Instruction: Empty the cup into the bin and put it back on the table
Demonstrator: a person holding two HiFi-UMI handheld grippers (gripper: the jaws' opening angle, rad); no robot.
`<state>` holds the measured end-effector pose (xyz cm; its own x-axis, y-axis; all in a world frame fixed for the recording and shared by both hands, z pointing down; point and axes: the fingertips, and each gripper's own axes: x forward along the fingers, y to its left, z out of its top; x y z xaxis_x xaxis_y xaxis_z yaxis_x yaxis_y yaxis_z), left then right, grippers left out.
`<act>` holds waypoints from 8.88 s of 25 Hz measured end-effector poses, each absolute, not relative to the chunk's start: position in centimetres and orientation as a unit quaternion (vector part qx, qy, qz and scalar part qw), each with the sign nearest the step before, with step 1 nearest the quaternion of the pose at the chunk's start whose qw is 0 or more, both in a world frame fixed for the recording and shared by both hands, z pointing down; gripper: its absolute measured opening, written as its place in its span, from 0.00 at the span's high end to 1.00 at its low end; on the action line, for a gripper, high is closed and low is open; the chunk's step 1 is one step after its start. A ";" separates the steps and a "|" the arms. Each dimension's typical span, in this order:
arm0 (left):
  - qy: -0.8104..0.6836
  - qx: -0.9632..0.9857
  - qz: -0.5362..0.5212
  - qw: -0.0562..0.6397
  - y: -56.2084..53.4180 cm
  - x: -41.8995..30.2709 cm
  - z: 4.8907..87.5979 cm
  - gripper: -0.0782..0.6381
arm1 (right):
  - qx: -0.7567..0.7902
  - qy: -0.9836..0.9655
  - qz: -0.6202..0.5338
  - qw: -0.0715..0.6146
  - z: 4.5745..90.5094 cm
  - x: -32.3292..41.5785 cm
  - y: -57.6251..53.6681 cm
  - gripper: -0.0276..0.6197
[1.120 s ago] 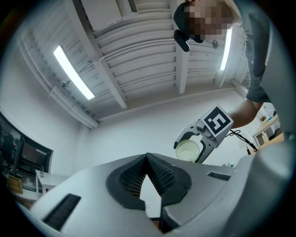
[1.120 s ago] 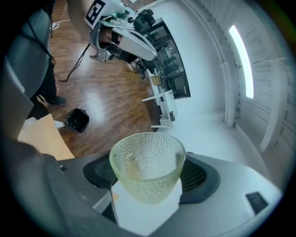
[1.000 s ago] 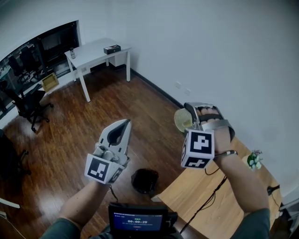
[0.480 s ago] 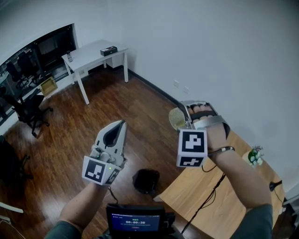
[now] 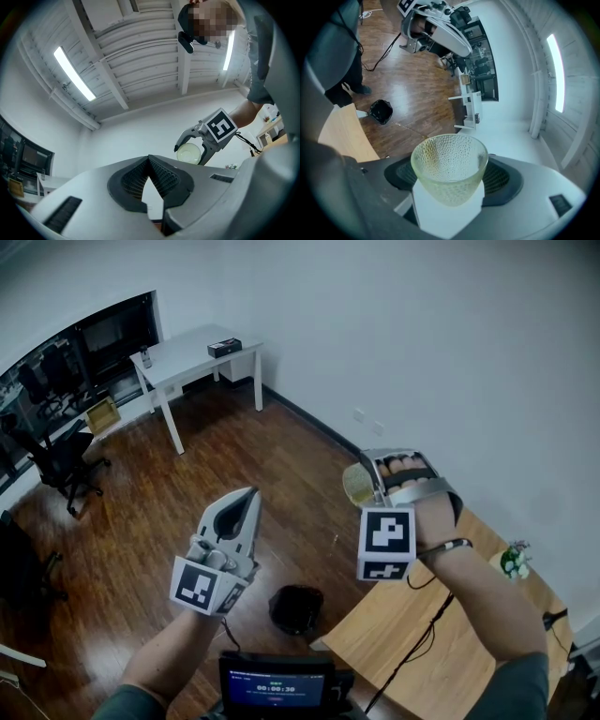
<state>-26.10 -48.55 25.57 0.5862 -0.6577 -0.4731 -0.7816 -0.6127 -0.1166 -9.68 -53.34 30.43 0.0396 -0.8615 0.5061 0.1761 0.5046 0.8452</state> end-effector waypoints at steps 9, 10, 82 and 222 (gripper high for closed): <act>0.414 -0.876 0.191 0.155 -48.6 -26.6 25.8 0.91 | 0.300 -0.569 -0.399 0.653 30.4 -10.5 -53.3 0.35; 0.414 -0.876 0.191 0.156 -48.6 -26.5 25.9 0.91 | 0.300 -0.569 -0.400 0.653 30.4 -10.5 -53.3 0.35; 0.420 -0.871 0.208 0.145 -47.7 -28.1 25.8 0.91 | 0.246 -0.491 -0.486 0.680 28.0 -12.9 -53.1 0.35; 0.136 -0.967 0.213 0.038 -42.4 -10.7 26.5 0.91 | 0.560 -0.803 0.064 0.193 31.0 -3.1 -37.4 0.35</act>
<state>-10.65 -42.42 26.53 0.8727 -0.2465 -0.4214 -0.2788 -0.9602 -0.0156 -3.08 -37.42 31.02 -0.2979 -0.8746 0.3826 -0.9243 0.3644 0.1134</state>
